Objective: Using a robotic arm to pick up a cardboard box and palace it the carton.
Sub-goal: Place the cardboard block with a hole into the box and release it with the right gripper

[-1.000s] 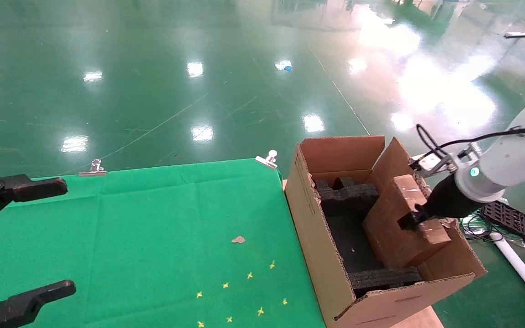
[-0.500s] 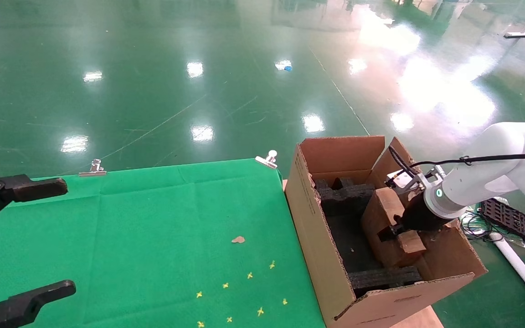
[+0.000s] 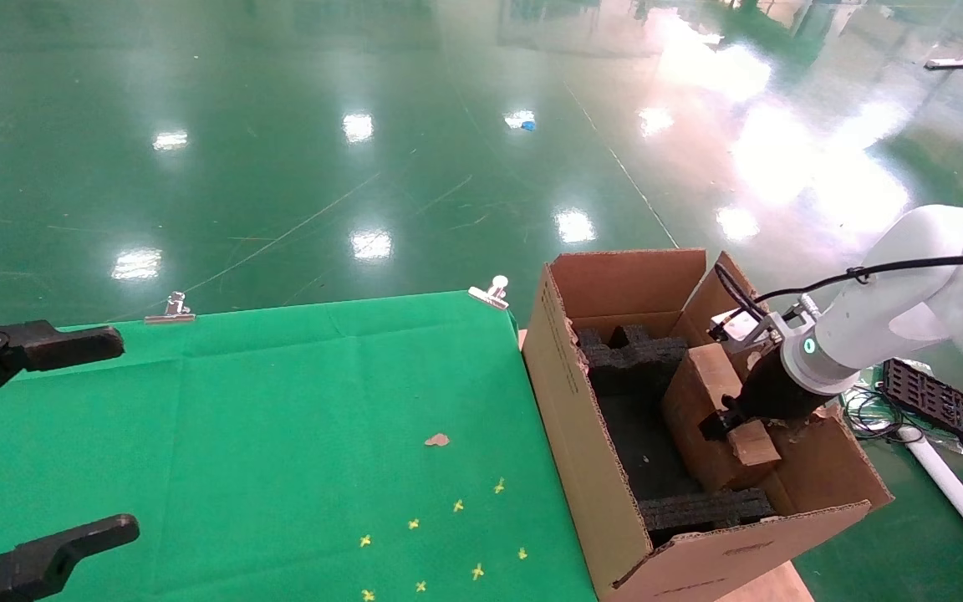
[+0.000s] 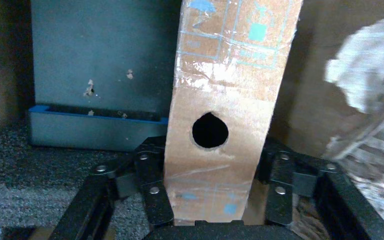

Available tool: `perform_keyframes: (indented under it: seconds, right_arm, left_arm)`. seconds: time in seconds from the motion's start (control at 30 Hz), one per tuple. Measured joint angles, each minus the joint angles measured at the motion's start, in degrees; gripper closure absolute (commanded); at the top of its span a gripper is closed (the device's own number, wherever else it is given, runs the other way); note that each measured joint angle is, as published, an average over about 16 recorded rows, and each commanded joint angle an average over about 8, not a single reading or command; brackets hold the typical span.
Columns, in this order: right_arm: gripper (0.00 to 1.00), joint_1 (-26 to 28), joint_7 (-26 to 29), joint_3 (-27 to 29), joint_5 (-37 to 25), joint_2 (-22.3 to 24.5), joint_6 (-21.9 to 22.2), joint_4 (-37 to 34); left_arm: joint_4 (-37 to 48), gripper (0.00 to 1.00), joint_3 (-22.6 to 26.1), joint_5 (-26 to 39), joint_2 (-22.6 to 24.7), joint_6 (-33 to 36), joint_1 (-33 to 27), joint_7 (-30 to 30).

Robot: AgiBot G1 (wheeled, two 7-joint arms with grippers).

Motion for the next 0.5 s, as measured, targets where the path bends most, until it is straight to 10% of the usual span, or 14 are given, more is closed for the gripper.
perform_keyframes:
  seconds: [0.5]
  right_arm:
    - [0.0, 1.2, -2.4, 0.2, 0.1, -1.8, -1.2, -3.8]
  left_arm:
    - [0.0, 0.0, 0.0, 0.0, 0.0, 0.0, 0.0, 0.0]
